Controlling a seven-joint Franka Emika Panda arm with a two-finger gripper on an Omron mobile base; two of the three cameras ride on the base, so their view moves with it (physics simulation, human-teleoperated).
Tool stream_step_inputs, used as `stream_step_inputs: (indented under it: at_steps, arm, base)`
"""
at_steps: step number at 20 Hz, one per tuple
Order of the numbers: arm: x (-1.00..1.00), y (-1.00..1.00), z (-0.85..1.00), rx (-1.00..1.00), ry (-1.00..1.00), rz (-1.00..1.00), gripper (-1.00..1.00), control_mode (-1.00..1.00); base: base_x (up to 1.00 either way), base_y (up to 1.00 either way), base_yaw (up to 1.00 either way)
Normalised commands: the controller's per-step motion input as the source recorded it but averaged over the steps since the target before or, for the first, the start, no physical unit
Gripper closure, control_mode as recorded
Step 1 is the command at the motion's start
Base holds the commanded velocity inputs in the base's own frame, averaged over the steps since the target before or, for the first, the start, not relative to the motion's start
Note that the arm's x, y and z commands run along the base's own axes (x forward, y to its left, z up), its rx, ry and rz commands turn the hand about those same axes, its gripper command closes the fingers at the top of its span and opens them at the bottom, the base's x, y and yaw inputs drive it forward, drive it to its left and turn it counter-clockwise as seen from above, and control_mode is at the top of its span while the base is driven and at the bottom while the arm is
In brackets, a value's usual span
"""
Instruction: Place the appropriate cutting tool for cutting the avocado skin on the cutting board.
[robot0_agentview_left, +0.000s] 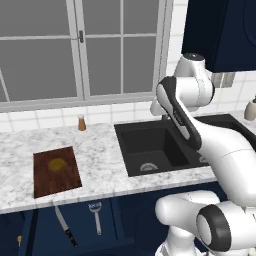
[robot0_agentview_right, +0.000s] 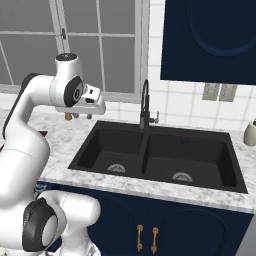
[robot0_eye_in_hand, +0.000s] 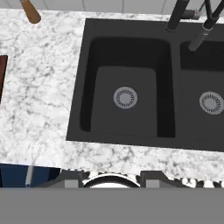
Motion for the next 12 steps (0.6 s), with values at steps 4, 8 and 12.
stream_step_inputs:
  at_steps: [4,8,12]
  arm:
    - [-0.26,0.02,-0.01,0.0,0.0,0.0,-1.0,-1.0]
    - [-0.94,0.73,-0.3,0.01,0.02,0.0,-1.0,-1.0]
    - [-0.88,1.0,-0.44,0.01,0.0,-0.02,-1.0,-1.0]
  base:
    - [0.0,0.0,0.0]
    - [0.0,0.0,0.0]
    - [0.0,0.0,0.0]
